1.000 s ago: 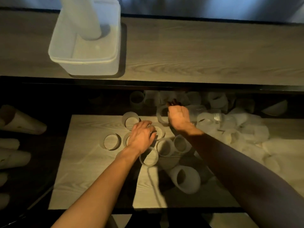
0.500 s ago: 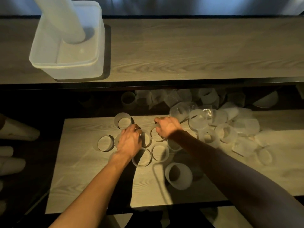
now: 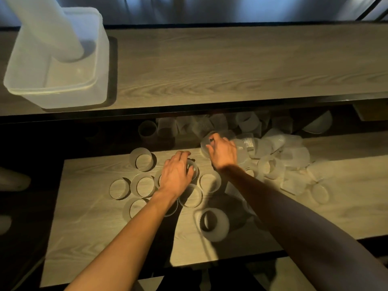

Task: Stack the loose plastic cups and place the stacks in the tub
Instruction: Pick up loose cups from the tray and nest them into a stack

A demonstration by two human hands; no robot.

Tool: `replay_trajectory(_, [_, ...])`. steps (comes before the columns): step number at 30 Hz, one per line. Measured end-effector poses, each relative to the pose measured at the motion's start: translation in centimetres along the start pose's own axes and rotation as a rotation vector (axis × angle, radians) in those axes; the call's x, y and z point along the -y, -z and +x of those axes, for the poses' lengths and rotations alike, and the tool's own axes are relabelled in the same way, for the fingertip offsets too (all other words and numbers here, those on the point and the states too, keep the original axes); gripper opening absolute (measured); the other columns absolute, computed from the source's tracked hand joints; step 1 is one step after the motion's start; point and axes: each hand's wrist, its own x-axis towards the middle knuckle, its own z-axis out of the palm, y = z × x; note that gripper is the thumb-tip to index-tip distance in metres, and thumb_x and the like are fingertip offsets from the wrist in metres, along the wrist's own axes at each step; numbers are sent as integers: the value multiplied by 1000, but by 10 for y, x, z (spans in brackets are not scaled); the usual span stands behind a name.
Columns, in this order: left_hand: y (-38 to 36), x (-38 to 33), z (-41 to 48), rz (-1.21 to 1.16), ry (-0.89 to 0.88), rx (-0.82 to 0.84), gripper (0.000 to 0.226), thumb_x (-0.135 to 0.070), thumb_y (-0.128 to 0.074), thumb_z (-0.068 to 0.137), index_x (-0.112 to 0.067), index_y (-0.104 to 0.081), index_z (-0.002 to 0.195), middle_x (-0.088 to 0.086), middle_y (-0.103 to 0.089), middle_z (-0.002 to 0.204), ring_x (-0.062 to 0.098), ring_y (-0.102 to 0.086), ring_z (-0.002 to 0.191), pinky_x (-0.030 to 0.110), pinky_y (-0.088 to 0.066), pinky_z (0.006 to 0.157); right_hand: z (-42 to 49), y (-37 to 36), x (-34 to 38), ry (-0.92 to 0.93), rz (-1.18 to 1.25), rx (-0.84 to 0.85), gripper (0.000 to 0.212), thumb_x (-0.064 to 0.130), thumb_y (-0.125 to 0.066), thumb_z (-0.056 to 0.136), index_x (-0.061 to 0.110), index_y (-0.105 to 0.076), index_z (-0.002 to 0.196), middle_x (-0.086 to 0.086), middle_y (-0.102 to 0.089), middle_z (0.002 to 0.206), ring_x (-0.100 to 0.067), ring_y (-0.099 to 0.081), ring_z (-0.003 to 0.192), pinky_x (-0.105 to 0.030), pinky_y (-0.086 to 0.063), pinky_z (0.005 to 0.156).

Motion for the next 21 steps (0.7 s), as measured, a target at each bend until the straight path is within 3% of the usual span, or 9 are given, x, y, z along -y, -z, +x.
replay_trajectory(2, [-2, -4, 4, -90, 52, -12, 64, -35, -66, 94, -19, -36, 148, 5, -44, 148, 22, -50, 131, 40, -41, 112, -2, 1, 2, -24, 131, -23, 25, 32, -49, 103, 22, -54, 125, 4, -67, 104, -16, -59, 104, -37, -40, 99])
replay_trajectory(4, [-2, -8, 9, -187, 87, -44, 84, -40, -74, 87, -18, -27, 153, 7, -34, 155, 24, -46, 136, 44, -41, 112, -5, 2, 6, -96, 450, -21, 22, 30, -55, 101, 25, -56, 123, 12, -65, 95, -13, -60, 97, -37, -49, 92])
replay_trajectory(7, [3, -14, 19, -288, 153, -38, 106, -49, -79, 80, -19, -14, 157, 9, -21, 162, 27, -34, 144, 44, -36, 116, -5, 3, 16, -233, 967, 41, 19, 16, -61, 99, 18, -58, 117, 6, -67, 90, -11, -67, 92, -32, -55, 86])
replay_trajectory(11, [9, -10, 25, -320, 154, -65, 98, -45, -79, 81, -17, -21, 154, 9, -38, 154, 26, -45, 137, 44, -42, 112, -1, 5, 25, -434, 1333, 114, 19, 5, -57, 99, 4, -60, 118, -1, -68, 90, -8, -66, 83, -20, -51, 78])
replay_trajectory(13, [11, -5, 24, -311, 135, -115, 87, -42, -80, 81, -20, -28, 148, 6, -44, 145, 25, -52, 129, 44, -47, 107, -1, 2, 24, -451, 1356, 172, 19, 5, -54, 101, 4, -59, 119, -1, -66, 92, -9, -63, 85, -19, -50, 74])
replay_trajectory(16, [14, 1, 22, -281, 109, -142, 82, -38, -82, 80, -21, -33, 144, 3, -45, 139, 22, -55, 121, 43, -51, 102, -5, -6, 21, -425, 1220, 204, 19, 12, -52, 103, 12, -59, 121, 2, -64, 100, -14, -61, 97, -32, -52, 90])
replay_trajectory(18, [13, 4, 23, -224, 102, -144, 82, -36, -82, 79, -20, -35, 144, 3, -43, 138, 24, -56, 119, 42, -51, 101, -8, -12, 13, -294, 914, 133, 20, 21, -51, 104, 19, -58, 122, 4, -62, 105, -15, -59, 101, -37, -51, 93])
replay_trajectory(21, [12, 3, 29, -136, 125, -112, 80, -34, -81, 81, -18, -37, 146, 5, -42, 140, 26, -53, 121, 41, -46, 105, -12, -11, -10, -70, 364, -28, 25, 22, -48, 100, 20, -58, 123, 5, -55, 110, -14, -50, 104, -33, -45, 92])
